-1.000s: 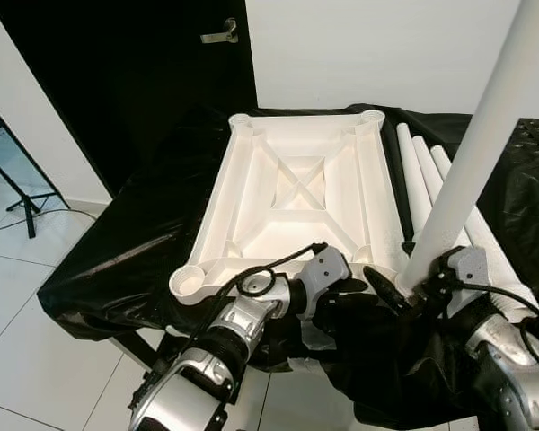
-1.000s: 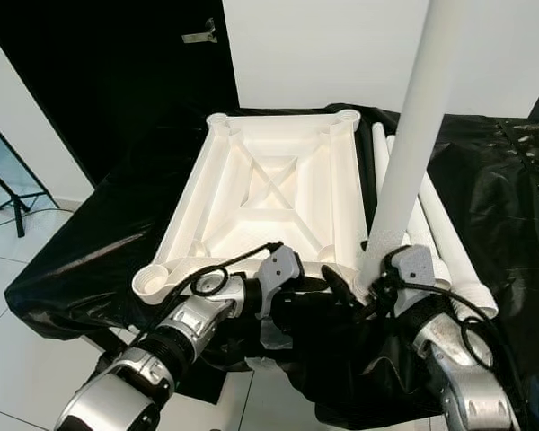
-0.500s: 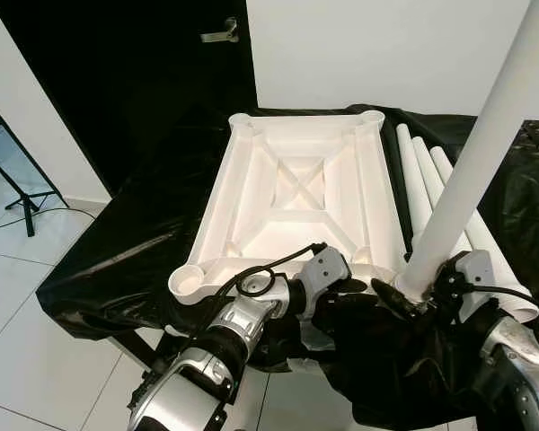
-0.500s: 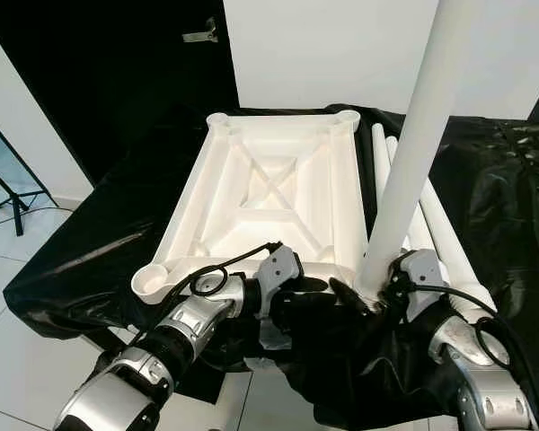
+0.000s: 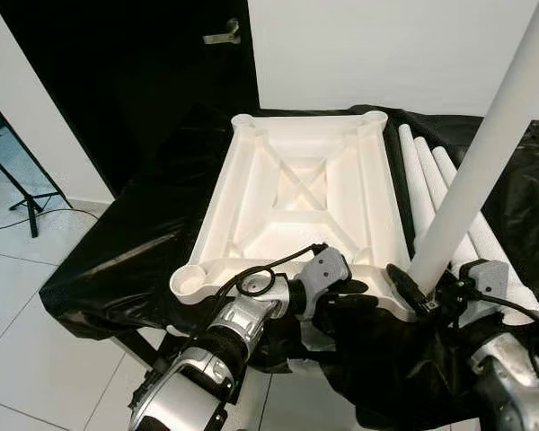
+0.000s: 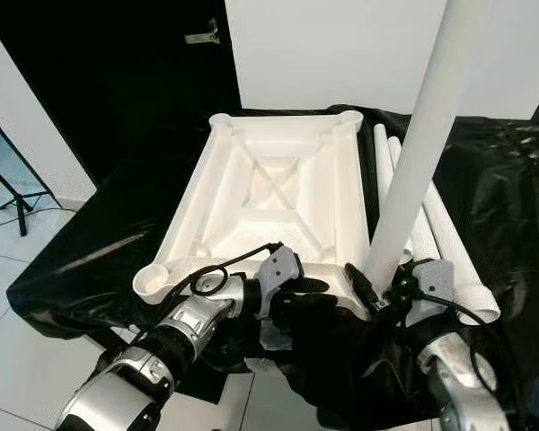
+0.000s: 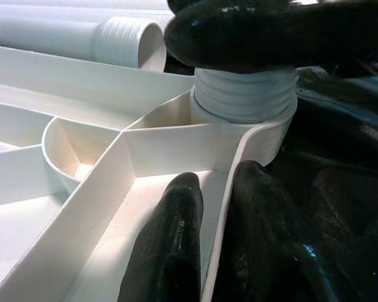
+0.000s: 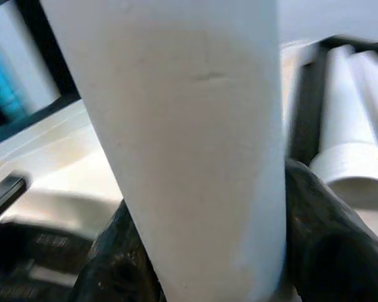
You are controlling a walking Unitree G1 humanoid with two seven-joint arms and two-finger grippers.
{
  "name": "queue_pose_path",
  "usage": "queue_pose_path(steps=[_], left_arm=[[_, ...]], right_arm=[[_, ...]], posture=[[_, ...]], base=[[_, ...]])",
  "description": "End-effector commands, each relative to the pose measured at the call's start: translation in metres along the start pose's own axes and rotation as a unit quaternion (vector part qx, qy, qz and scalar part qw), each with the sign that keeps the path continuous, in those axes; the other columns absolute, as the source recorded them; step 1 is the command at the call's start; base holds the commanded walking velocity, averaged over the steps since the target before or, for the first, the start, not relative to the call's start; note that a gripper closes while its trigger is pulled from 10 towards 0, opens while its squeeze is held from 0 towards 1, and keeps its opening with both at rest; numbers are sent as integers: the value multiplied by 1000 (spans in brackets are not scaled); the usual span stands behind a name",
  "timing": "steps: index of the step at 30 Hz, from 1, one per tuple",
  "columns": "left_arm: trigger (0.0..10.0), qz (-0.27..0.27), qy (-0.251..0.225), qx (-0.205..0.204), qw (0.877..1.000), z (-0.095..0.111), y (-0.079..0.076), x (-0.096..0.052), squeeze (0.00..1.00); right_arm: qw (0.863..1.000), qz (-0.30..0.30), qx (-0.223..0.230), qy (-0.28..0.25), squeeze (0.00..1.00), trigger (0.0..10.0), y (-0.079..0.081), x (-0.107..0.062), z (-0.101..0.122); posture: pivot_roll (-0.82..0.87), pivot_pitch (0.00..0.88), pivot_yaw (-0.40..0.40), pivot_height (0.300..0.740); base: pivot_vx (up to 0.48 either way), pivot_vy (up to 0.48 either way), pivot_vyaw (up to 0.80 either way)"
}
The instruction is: Building children table
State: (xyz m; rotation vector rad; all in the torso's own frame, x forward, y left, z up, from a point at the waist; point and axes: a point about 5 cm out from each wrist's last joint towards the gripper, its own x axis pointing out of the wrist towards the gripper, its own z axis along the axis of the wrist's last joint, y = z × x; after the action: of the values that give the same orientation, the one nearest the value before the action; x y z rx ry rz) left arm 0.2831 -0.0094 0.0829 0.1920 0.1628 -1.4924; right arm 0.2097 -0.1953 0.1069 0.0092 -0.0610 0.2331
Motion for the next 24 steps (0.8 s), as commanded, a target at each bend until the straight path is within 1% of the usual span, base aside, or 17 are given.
queue_pose_path(steps=[1, 2, 3, 4, 5, 6, 8, 12, 13, 14, 15, 19, 20, 21, 22, 23, 24], left_arm=[[10000, -93, 50, -60, 993, -32, -25, 2, 0], [10000, -93, 50, -60, 993, -32, -25, 2, 0], [10000, -93, 50, -60, 993, -32, -25, 2, 0], [10000, -93, 50, -60, 993, -32, -25, 2, 0], [10000, -93, 50, -60, 993, -32, -25, 2, 0], [10000, -93, 50, -60, 993, -32, -25, 2, 0], [10000, -95, 50, -61, 992, -32, -26, 2, 0], [10000, -97, 51, -60, 992, -32, -27, 2, 0], [10000, -96, 51, -60, 992, -32, -26, 2, 0], [10000, -96, 51, -60, 992, -32, -26, 2, 0], [10000, -95, 49, -60, 992, -32, -26, 2, 0], [10000, -93, 48, -61, 993, -31, -26, 3, 0], [10000, -93, 48, -62, 993, -32, -26, 3, 0], [10000, -93, 48, -62, 993, -32, -26, 3, 0], [10000, -93, 48, -63, 993, -33, -27, 3, 0], [10000, -93, 48, -64, 992, -33, -27, 2, 0], [10000, -93, 48, -64, 992, -33, -27, 2, 0]], right_arm=[[999, -7, 49, 23, 0, 0, 15, -4, -14], [999, -7, 49, 23, 0, 0, 15, -4, -14], [996, -70, 42, 27, 0, 0, 4, -5, -17], [996, -70, 42, 27, 0, 0, 4, -5, -17], [991, -124, 43, 25, 0, 0, -5, -2, -16], [991, -124, 43, 25, 0, 0, -5, -2, -16], [988, -148, 35, 14, 0, 0, -8, 6, -10], [990, -134, 30, 11, 0, 0, -2, 12, -8], [991, -133, 29, 12, 0, 980, -1, 13, -7], [991, -133, 29, 12, 0, 980, -1, 13, -7], [992, -126, 25, 14, 0, 4471, 0, 14, -7], [992, -122, 18, 13, 0, 4471, 1, 15, -7], [994, -105, 14, 14, 1000, 10000, 3, 16, -6], [994, -105, 14, 14, 1000, 10000, 3, 16, -6], [999, -46, -16, 15, 169, 10000, 6, 18, -3], [999, -26, -24, 18, 169, 10000, 6, 18, -2], [999, -26, -24, 18, 169, 10000, 6, 18, -2]], posture=[[76, 0, 43, 740], [76, 0, 43, 740], [74, 0, 42, 740], [74, 0, 42, 740], [78, 0, 41, 740], [78, 0, 41, 740], [71, 0, 45, 740], [72, 0, 43, 740], [72, 0, 43, 740], [72, 0, 43, 740], [75, 0, 40, 740], [75, 0, 40, 740], [74, 0, 40, 740], [74, 0, 40, 740], [65, 0, 46, 740], [65, 0, 46, 740], [65, 0, 46, 740]], base=[[0, 0, 0], [0, 0, 0], [0, 0, 0], [0, 0, 0], [0, 0, 0], [0, 0, 0], [0, 0, 0], [0, 0, 0], [0, 0, 0], [0, 0, 0], [0, 0, 0], [0, 0, 0], [0, 0, 0], [0, 0, 0], [0, 0, 0], [0, 0, 0], [0, 0, 0]])
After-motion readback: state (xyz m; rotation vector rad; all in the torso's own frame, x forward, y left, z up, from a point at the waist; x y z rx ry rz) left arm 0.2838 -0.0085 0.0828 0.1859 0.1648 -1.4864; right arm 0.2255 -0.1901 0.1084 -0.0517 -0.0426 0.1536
